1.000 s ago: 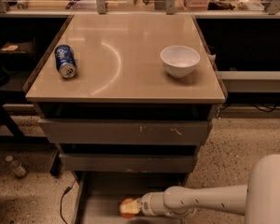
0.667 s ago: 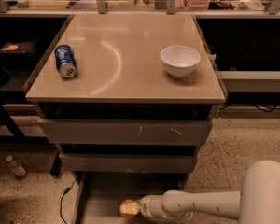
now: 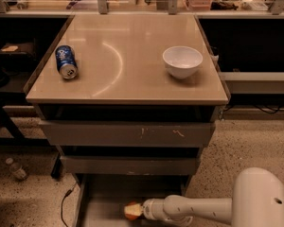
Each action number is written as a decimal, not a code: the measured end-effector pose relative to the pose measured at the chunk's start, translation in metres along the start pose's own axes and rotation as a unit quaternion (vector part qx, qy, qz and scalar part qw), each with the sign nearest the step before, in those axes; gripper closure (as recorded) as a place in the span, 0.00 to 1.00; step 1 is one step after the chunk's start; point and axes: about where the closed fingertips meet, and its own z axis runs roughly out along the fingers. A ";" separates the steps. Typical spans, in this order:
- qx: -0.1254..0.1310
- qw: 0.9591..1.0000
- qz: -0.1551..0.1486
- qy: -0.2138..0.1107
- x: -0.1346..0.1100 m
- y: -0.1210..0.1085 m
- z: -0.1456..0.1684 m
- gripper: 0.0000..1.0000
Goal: Place orange into bottom drawer
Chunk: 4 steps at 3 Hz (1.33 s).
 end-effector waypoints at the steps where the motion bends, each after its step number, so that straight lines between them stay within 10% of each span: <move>1: 0.010 1.000 0.005 -0.002 0.000 -0.014 0.010 1.00; 4: 0.034 0.999 0.018 0.007 0.008 -0.036 0.030 1.00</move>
Offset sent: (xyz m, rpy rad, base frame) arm 0.0189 -0.0097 -0.0385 -0.0546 0.0097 -0.0519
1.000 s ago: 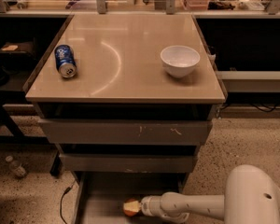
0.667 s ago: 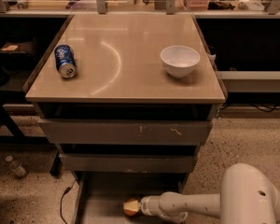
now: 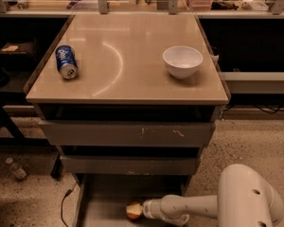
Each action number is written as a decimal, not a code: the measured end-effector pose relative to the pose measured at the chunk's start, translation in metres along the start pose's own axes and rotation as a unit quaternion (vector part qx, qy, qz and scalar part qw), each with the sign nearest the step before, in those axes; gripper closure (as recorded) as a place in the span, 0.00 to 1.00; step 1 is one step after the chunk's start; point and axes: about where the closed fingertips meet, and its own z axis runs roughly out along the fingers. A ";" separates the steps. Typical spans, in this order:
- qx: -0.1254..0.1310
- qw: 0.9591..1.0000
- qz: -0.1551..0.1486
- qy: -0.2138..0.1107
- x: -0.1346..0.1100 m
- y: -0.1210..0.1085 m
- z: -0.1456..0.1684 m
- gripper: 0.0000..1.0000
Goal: Place orange into bottom drawer
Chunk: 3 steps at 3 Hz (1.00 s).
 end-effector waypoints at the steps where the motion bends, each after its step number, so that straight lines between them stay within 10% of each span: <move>1: 0.002 1.000 0.003 0.002 0.002 -0.003 0.002 1.00; 3: 0.002 1.000 0.003 0.002 0.002 -0.003 0.003 0.59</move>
Offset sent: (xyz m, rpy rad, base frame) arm -0.0006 -0.0006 -0.0042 -0.0040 0.0065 -0.0034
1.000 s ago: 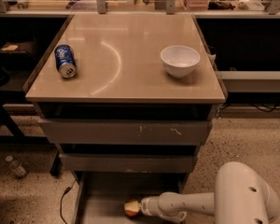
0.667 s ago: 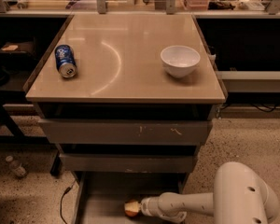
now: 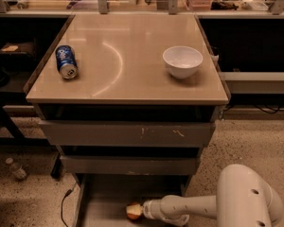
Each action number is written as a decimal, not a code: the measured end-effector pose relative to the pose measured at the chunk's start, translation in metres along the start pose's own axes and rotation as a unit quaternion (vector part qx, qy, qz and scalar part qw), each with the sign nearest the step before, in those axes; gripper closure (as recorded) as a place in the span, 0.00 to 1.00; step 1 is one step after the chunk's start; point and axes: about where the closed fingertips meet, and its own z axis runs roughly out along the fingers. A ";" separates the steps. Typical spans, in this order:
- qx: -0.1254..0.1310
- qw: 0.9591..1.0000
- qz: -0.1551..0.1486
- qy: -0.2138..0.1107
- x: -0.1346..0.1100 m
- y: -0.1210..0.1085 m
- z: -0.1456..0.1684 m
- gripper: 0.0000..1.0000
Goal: Place orange into bottom drawer
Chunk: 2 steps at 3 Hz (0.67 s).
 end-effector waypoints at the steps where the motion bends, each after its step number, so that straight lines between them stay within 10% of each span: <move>1: 0.000 1.000 0.000 0.000 0.000 0.000 0.000 0.36; 2: 0.000 1.000 0.000 0.000 0.000 0.000 0.000 0.13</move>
Offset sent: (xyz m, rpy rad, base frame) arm 0.0000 0.0000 0.0000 0.0000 0.0000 0.0000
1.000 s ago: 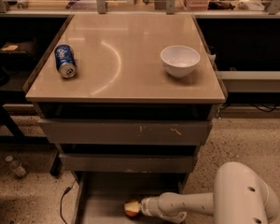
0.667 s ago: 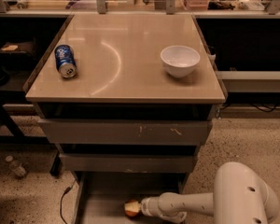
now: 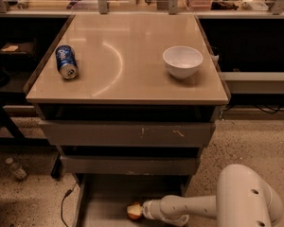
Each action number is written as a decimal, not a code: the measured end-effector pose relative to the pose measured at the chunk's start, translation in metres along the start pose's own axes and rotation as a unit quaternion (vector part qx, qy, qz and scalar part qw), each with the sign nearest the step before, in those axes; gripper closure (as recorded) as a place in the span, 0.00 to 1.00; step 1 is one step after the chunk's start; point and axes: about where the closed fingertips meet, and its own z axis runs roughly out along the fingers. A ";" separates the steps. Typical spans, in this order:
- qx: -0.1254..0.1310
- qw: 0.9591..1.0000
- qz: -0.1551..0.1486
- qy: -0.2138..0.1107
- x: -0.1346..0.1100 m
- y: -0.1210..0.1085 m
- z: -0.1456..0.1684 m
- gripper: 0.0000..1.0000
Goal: Place orange into bottom drawer
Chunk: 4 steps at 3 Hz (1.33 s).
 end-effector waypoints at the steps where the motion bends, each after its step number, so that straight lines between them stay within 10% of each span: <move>1: 0.000 1.000 0.000 0.000 0.000 0.000 0.000 0.00; 4: 0.028 0.998 -0.001 -0.048 -0.026 0.022 -0.064 0.00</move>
Offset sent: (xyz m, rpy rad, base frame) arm 0.0000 0.0000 0.0000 0.0000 0.0000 0.0000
